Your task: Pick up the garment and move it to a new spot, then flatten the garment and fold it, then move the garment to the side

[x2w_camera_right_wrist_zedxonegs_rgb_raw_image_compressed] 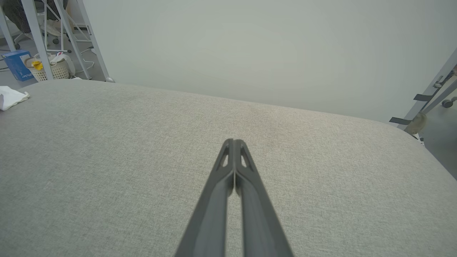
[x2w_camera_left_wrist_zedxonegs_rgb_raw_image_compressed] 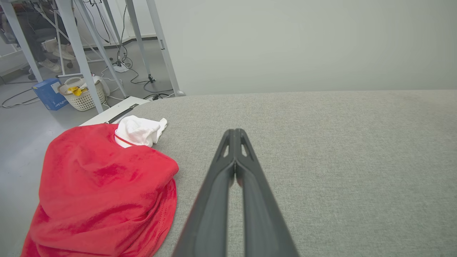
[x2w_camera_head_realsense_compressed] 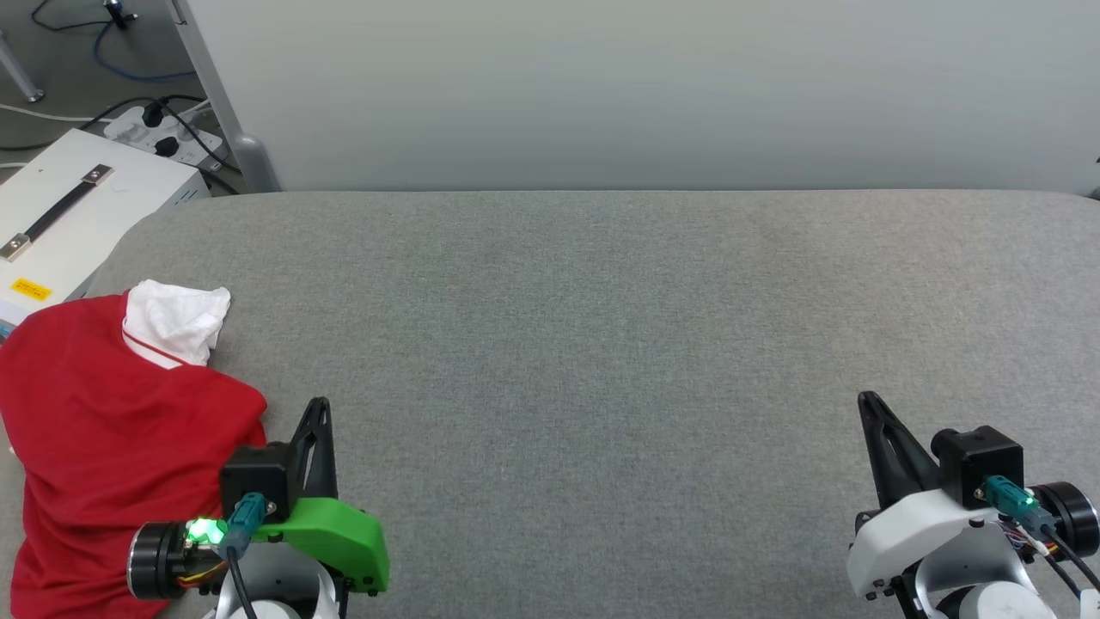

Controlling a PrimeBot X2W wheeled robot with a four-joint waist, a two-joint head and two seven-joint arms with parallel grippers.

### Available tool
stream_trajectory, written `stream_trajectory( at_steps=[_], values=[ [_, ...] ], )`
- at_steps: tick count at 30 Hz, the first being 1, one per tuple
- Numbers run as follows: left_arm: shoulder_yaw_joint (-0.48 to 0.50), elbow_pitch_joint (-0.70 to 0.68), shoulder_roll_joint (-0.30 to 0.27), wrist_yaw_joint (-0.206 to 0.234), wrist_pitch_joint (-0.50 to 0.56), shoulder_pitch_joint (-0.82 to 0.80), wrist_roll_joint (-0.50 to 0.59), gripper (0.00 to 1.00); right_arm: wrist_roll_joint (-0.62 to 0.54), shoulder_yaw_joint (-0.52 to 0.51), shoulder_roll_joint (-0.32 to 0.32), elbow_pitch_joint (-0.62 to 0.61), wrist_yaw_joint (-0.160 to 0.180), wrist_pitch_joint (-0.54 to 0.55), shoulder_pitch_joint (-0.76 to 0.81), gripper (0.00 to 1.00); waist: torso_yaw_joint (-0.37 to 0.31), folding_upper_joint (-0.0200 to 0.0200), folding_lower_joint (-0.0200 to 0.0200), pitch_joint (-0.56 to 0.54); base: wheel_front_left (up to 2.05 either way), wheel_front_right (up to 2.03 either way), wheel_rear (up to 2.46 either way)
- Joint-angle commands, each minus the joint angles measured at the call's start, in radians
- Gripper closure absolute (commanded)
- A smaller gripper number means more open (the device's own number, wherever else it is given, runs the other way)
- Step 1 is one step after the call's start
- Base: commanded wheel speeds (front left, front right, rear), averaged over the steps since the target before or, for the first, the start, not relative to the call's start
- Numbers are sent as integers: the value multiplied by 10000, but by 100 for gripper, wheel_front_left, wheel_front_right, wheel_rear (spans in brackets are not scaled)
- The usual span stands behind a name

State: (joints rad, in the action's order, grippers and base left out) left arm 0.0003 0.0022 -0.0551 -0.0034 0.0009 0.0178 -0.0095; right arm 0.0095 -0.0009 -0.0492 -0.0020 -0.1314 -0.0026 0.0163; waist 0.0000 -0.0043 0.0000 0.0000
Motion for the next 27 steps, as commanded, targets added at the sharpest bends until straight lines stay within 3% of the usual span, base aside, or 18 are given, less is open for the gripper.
stream_trajectory(
  at_steps=[1,27],
  values=[
    [-3,-22,49,34,-9,-178,95,100,-95,9,-10,20,7,26,-163,100,0,43,0,0,0,0,0],
    [-3,-22,49,34,-9,-178,95,100,-95,9,-10,20,7,26,-163,100,0,43,0,0,0,0,0]
  ],
)
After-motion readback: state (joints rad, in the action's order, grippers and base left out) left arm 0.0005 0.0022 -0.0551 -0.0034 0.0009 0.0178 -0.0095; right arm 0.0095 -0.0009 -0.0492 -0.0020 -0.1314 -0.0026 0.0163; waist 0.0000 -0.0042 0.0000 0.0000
